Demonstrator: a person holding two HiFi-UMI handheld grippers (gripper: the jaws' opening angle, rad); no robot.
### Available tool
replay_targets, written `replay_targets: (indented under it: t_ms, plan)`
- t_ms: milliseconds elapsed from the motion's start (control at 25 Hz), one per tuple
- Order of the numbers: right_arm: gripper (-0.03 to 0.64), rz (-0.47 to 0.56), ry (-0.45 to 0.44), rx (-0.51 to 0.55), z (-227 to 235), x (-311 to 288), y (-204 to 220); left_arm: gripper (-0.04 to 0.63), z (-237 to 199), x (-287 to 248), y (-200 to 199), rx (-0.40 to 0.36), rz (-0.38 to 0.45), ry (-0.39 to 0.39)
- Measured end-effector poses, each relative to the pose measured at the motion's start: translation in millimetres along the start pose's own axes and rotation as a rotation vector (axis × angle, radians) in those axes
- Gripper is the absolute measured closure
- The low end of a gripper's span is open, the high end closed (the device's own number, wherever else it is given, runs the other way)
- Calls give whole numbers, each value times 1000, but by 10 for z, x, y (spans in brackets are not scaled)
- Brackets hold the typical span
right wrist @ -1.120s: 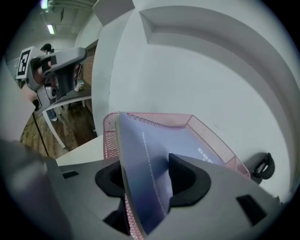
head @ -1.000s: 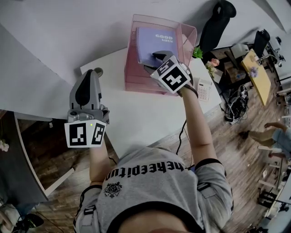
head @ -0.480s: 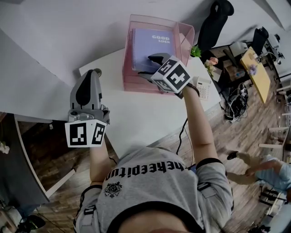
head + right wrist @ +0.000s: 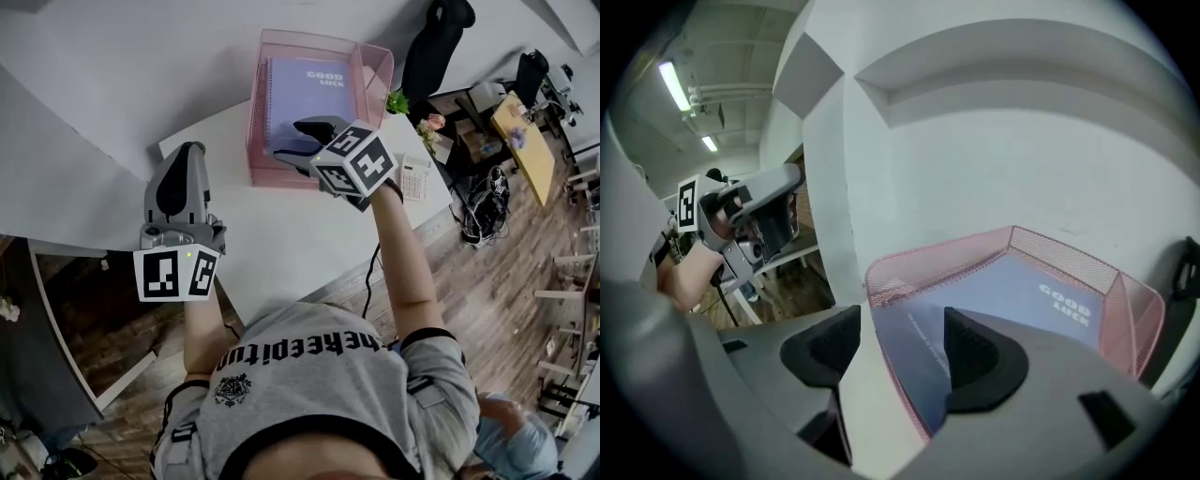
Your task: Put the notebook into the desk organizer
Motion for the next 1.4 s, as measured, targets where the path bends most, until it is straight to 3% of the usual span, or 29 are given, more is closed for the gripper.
replay_targets:
  t_ms: [80, 240, 320, 680, 960, 1400]
  plan:
    - [372, 53, 14, -42, -18, 66, -2, 592, 42, -6, 2, -1, -1, 12]
    - [576, 181, 105, -134, 32, 274, 25, 592, 160, -11, -2, -6, -7, 35]
    - [615, 223, 159, -151, 53, 363, 60, 592, 194, -6, -2, -9, -8, 40]
    - [615, 406, 290, -176, -49, 755, 173, 592, 456, -27, -49, -19, 3, 78]
    - [614, 500, 406, -135, -216, 1080, 219, 592, 679, 16, -106, -24, 15, 103]
    - [614, 612, 510, -126, -488, 1596, 289, 592, 951, 189, -236, -36, 26, 116]
Point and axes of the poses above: the fingertips, and each gripper's own axes: x backward along the fingers, z to its right, y out of its underside, the point moved 5 cm from there along x, backward along the fingers, and after that the axes turned 7 degrees about -y, right-handed, at the moved point
